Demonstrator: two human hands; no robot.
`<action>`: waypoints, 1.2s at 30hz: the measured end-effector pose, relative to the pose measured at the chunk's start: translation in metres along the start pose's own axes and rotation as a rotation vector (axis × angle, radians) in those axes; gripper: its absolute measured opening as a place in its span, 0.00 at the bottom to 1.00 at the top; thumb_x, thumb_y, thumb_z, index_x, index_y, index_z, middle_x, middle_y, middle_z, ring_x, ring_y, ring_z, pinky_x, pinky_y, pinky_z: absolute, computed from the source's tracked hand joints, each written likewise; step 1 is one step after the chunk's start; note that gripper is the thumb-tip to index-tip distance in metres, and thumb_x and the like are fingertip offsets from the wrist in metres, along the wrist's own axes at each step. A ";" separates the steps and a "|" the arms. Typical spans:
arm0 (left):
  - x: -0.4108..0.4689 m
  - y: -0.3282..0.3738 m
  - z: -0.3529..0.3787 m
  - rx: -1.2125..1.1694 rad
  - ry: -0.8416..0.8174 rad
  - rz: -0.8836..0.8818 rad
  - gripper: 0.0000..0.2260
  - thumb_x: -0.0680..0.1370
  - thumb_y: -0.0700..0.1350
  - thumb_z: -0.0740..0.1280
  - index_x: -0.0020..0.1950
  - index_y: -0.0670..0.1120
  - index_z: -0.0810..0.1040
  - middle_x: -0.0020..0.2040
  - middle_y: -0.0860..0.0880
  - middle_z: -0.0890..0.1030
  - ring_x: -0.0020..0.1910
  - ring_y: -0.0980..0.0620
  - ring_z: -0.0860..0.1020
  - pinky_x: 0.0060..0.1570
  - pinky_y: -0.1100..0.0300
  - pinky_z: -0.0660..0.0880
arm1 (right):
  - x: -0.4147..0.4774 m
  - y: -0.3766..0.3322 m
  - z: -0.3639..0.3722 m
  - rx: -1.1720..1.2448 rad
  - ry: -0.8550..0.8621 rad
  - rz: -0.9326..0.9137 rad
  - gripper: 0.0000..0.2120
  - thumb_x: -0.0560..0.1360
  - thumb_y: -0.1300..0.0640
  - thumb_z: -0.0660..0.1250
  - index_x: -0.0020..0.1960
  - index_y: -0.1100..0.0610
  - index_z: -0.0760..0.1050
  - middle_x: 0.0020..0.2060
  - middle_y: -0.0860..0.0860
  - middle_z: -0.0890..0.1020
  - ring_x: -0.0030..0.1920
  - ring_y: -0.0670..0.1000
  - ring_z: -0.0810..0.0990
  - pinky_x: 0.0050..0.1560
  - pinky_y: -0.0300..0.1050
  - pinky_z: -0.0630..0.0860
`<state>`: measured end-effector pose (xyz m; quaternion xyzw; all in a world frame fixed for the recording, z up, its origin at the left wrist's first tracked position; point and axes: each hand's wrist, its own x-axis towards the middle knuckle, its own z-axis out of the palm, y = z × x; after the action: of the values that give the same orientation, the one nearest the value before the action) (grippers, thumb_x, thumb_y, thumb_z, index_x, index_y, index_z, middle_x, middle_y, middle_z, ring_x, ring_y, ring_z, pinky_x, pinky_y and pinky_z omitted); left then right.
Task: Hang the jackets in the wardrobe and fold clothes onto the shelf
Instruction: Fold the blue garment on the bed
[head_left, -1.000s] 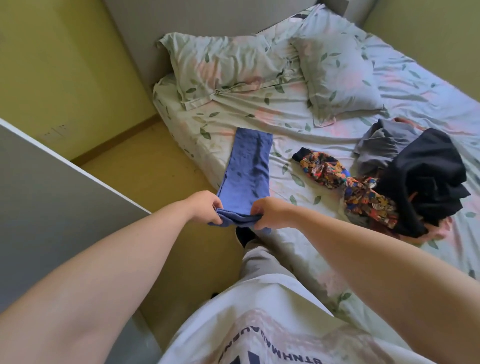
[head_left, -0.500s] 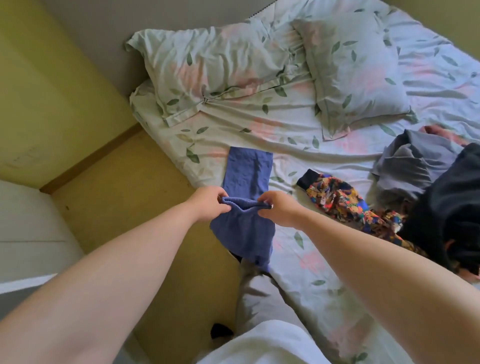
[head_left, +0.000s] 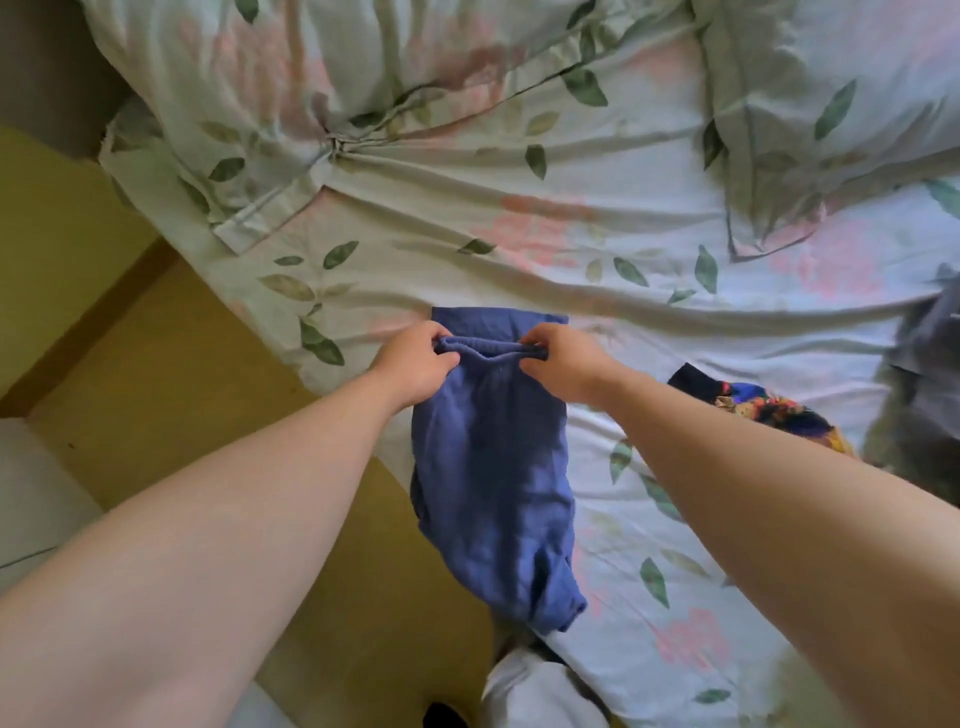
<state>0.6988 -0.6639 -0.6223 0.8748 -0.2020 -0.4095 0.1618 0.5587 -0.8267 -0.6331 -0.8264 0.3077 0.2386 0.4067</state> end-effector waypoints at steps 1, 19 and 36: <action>0.012 0.000 0.001 0.012 0.003 0.009 0.07 0.79 0.44 0.68 0.56 0.46 0.80 0.47 0.50 0.80 0.48 0.48 0.78 0.45 0.60 0.68 | 0.012 0.003 0.000 0.004 0.002 0.006 0.10 0.79 0.57 0.65 0.58 0.58 0.79 0.53 0.56 0.83 0.53 0.59 0.80 0.52 0.50 0.76; 0.100 0.011 0.021 0.687 0.031 0.280 0.19 0.69 0.47 0.70 0.59 0.51 0.76 0.59 0.46 0.77 0.61 0.40 0.73 0.56 0.48 0.70 | 0.093 0.019 0.004 -0.228 0.030 0.047 0.24 0.69 0.53 0.67 0.64 0.53 0.69 0.64 0.57 0.70 0.60 0.63 0.73 0.58 0.56 0.76; 0.091 0.070 -0.024 0.714 -0.516 0.195 0.14 0.69 0.47 0.78 0.50 0.47 0.77 0.45 0.49 0.79 0.46 0.45 0.77 0.42 0.57 0.72 | 0.082 -0.018 -0.060 -0.401 -0.451 0.098 0.19 0.66 0.49 0.78 0.51 0.59 0.80 0.45 0.56 0.83 0.41 0.59 0.83 0.33 0.44 0.77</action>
<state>0.7552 -0.7657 -0.6349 0.7221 -0.4460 -0.5015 -0.1680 0.6374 -0.8933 -0.6429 -0.8006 0.1956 0.4915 0.2814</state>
